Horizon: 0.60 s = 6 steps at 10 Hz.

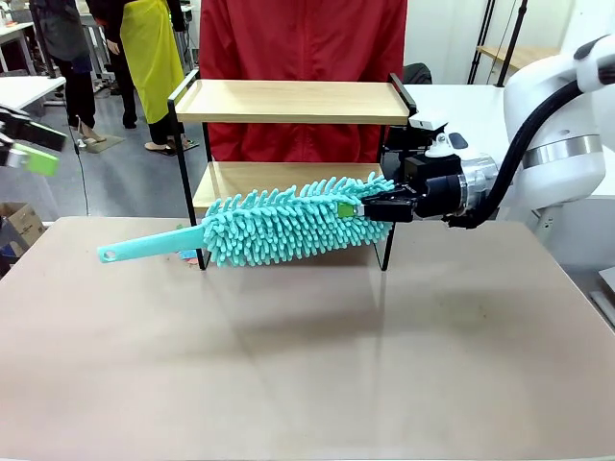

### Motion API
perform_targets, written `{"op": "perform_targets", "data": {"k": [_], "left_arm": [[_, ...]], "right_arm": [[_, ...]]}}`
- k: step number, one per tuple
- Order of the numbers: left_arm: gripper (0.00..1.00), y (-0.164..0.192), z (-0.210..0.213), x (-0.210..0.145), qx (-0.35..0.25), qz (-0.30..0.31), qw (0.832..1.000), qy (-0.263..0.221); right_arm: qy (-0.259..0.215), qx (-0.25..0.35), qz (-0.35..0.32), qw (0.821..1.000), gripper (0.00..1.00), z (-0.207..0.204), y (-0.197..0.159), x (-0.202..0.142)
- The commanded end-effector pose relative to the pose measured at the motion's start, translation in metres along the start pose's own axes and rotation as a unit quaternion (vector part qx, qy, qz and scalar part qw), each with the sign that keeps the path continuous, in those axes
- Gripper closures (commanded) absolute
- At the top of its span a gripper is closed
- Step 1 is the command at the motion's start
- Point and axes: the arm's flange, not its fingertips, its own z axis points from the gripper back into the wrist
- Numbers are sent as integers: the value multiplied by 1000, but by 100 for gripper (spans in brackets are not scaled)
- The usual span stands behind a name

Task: Clean the shelf.
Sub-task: Hand the Duster back to the human.

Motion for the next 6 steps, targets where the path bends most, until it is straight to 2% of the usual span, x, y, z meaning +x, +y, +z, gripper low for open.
{"op": "perform_targets", "data": {"k": [1,3,4,5,6], "left_arm": [[0,6,24,-22,-18,-26,998,-47],[0,7,41,-32,-13,-28,998,-57],[0,9,43,-31,-17,-56,997,-54],[0,5,42,-30,-5,-20,999,-42],[0,5,42,-30,-5,-20,999,-42]], "right_arm": [[1,0,1,1000,100,-1,0,2],[1,0,1,1000,100,-1,0,2],[1,0,1,1000,100,-1,0,2],[0,0,0,1000,84,0,0,0],[-17,0,27,999,84,6,7,12]]}}
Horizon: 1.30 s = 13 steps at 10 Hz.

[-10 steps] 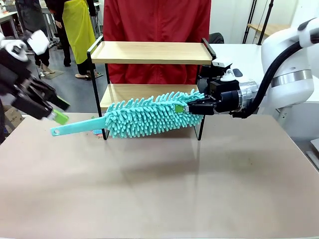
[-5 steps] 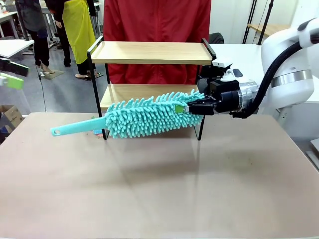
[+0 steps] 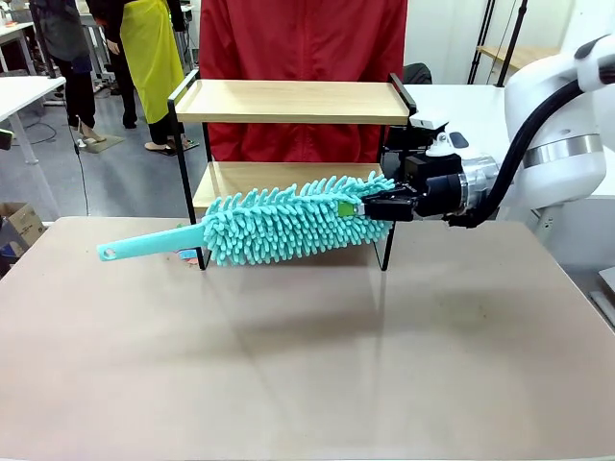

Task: Clean the shelf.
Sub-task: Hand the Duster back to the human.

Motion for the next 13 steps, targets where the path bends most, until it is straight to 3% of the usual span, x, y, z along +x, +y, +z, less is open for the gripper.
{"op": "perform_targets", "data": {"k": [1,3,7,9,11,13], "left_arm": [[0,0,-4,5,1,1,1000,-7],[0,0,-4,5,1,1,1000,-7],[0,0,-4,5,1,1,1000,-7],[0,0,-4,5,1,1,1000,-7],[0,0,-4,5,1,1,1000,-7],[0,0,-4,5,1,1,1000,-7]], "right_arm": [[-55,-3,43,998,84,13,16,25],[-105,-33,76,991,84,27,32,51],[-188,-161,119,962,84,81,75,94],[-214,-271,131,929,84,117,94,105],[-220,-389,145,883,84,151,110,105],[-228,-518,137,813,84,195,126,96]]}}
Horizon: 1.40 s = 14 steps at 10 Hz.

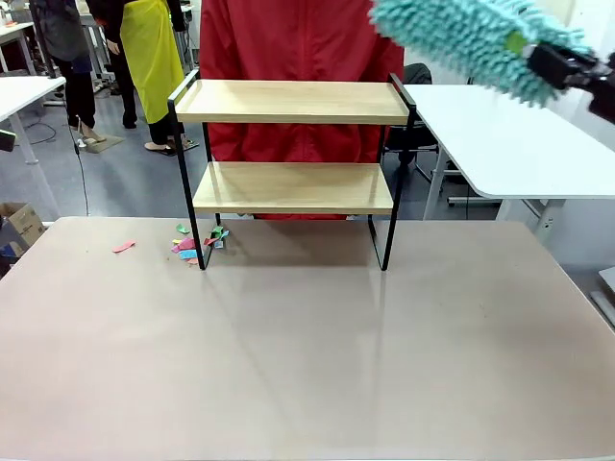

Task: Clean the shelf.
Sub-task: Hand the Duster back to the human.

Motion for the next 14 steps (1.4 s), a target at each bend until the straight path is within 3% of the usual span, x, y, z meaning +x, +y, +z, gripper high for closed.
{"op": "perform_targets", "data": {"k": [1,3,5,9,14], "left_arm": [[0,1,-2,1,-3,-11,1000,-15],[0,1,-2,1,-3,-11,1000,-15],[0,1,-2,1,-3,-11,1000,-15],[0,1,-2,1,-3,-11,1000,-15],[0,1,-2,1,-3,-11,1000,-15]], "right_arm": [[-12,-123,33,992,84,17,-4,0],[-8,-229,55,972,84,50,-26,1],[10,-267,59,962,84,68,-39,-4],[74,-287,30,954,84,84,-51,-46],[147,-275,-14,950,84,92,-40,-120]]}}
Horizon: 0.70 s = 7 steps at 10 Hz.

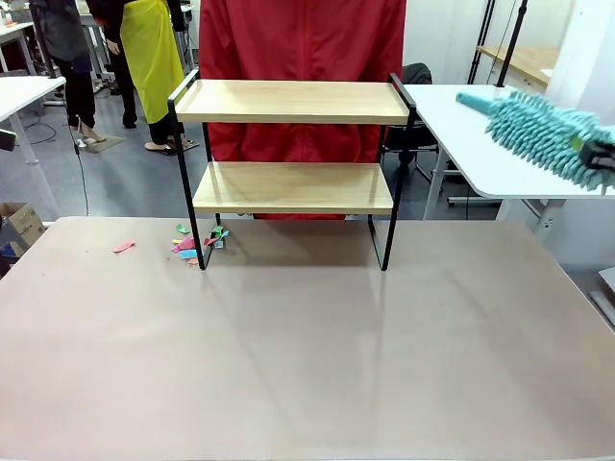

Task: Clean the shelf.
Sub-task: Hand the Duster back to the human.

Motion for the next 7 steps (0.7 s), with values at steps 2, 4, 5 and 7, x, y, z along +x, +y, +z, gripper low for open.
{"op": "perform_targets", "data": {"k": [2,4,5,7], "left_arm": [[0,1,-1,1,-1,-10,1000,-13],[0,1,-1,1,-1,-10,1000,-13],[0,1,-1,1,-1,-10,1000,-13],[0,1,-1,1,-1,-10,1000,-13]], "right_arm": [[18,-8,27,999,84,17,18,-44],[24,8,1,1000,84,-8,3,-20],[24,8,1,1000,84,-8,3,-20],[24,8,1,1000,84,-8,3,-20]]}}
